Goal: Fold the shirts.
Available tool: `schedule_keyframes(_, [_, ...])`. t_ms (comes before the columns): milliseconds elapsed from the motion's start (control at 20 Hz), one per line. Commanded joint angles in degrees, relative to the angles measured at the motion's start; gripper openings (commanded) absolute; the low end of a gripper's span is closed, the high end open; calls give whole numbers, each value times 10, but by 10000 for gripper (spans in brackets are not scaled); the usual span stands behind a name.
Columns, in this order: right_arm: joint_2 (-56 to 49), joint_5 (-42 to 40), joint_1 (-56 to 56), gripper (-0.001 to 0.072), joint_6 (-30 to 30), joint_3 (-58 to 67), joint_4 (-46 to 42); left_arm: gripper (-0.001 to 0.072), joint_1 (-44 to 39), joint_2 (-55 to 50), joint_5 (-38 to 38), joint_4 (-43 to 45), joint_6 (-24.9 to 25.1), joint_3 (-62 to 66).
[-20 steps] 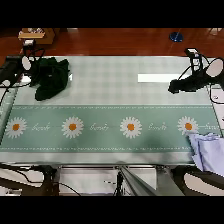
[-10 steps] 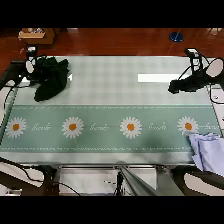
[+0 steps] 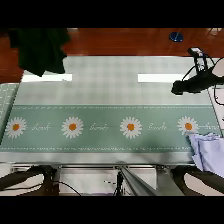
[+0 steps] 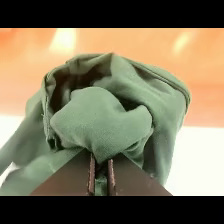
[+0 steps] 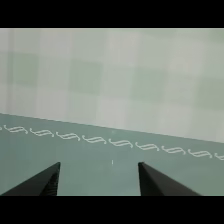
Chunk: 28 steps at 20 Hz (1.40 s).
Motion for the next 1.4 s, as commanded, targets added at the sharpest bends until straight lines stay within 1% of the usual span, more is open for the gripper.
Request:
schedule_keyframes(0, [54,17,0,546,0,0,-25,25,-86,114,-14,-7,1,19])
schedule_keyframes(100, [89,17,0,547,0,0,-41,25,-151,157,-19,-7,1,19])
schedule_keyframes(250, [135,18,0,547,0,0,-74,25,-243,176,-23,-6,-2,19])
schedule_keyframes(450, [171,37,0,547,0,0,-123,25,-323,133,-104,-7,-2,8])
schedule_keyframes(550, [176,47,0,547,0,0,-133,25,-350,101,-119,-7,-2,-24])
schedule_keyframes(650, [176,51,0,547,0,0,-133,25,-374,65,-119,-7,-5,-67])
schedule_keyframes(700, [176,50,0,547,0,0,-133,25,-385,45,-118,-7,-20,-90])
schedule_keyframes(800, [176,50,0,547,0,0,-133,25,-406,6,-111,-31,-26,-135])
schedule_keyframes(1000, [176,43,0,547,0,0,-131,25,-449,-73,-48,-113,-27,-194])
schedule_keyframes(1100, [176,44,0,547,0,0,-131,30,-459,-100,-37,-120,-26,-194])
schedule_keyframes(1150, [176,44,0,547,0,0,-131,143,-455,-99,-37,-117,-16,-193])
schedule_keyframes(1200, [176,45,0,547,0,0,-131,370,-442,-92,-48,-102,-5,-188])
schedule_keyframes(1250, [176,45,0,548,0,0,-131,501,-424,-82,-69,-73,-5,-177])
schedule_keyframes(1300, [176,45,0,549,0,0,-131,542,-398,-68,-98,-36,-5,-163])
schedule_keyframes(1350, [176,45,0,550,0,0,-131,542,-365,-49,-127,-1,-4,-154])
